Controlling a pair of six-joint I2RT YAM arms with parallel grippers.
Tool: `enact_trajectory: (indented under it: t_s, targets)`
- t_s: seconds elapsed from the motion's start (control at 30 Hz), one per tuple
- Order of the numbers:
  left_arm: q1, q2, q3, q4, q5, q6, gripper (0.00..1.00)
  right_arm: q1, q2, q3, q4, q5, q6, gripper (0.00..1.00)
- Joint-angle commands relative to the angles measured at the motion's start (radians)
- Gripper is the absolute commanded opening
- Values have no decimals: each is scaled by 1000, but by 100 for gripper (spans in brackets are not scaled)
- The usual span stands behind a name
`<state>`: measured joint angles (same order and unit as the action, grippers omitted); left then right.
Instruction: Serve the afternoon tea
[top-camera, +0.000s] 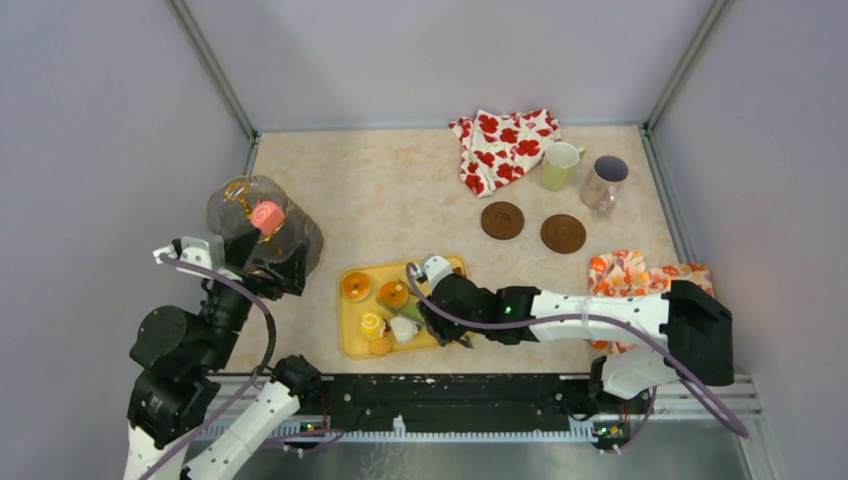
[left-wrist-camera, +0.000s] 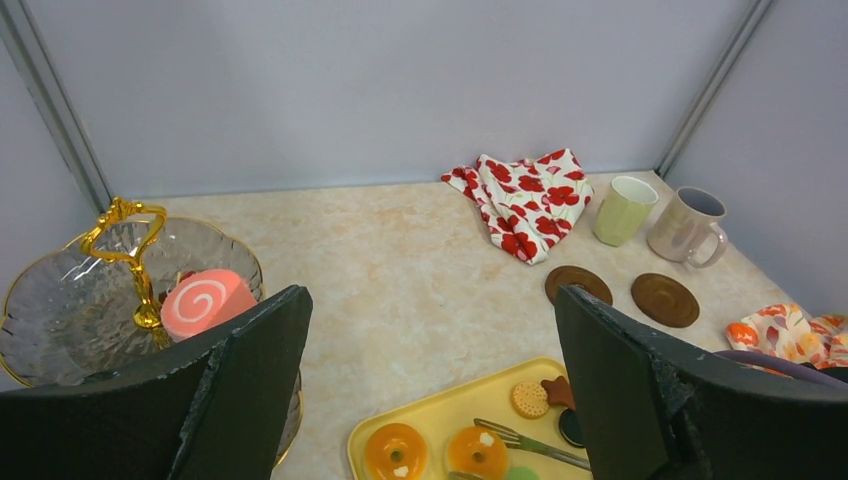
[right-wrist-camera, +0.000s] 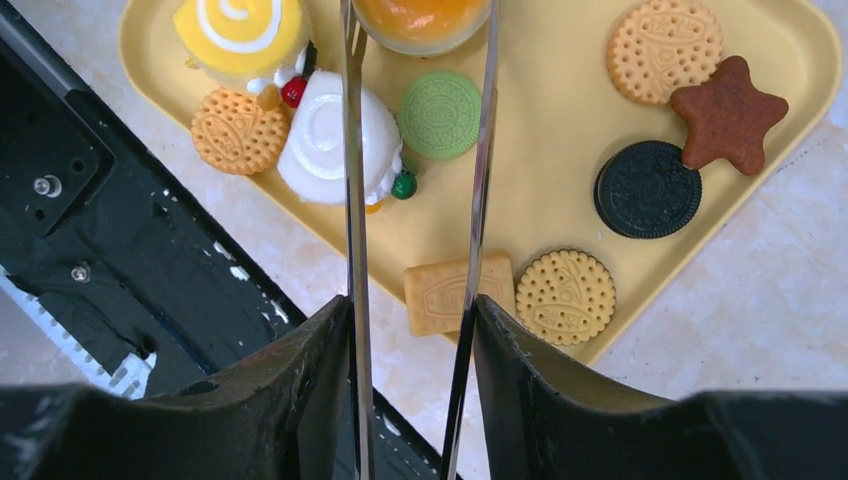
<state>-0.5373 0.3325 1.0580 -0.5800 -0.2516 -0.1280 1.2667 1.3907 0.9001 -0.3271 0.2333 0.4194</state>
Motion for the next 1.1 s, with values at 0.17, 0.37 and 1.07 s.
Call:
enact_trajectory:
  t_s: [0.17,0.37,1.07]
  targets:
    - [2,60,87,20,5,17,99,-3,-40,93,34,26,-14,43]
    - [3,79,118,0,16,11,99,-4,-57,147,55,47,-31,40]
    - [3,102,179,-1,54,-28,99,-4,55,379,319,-53,-93,39]
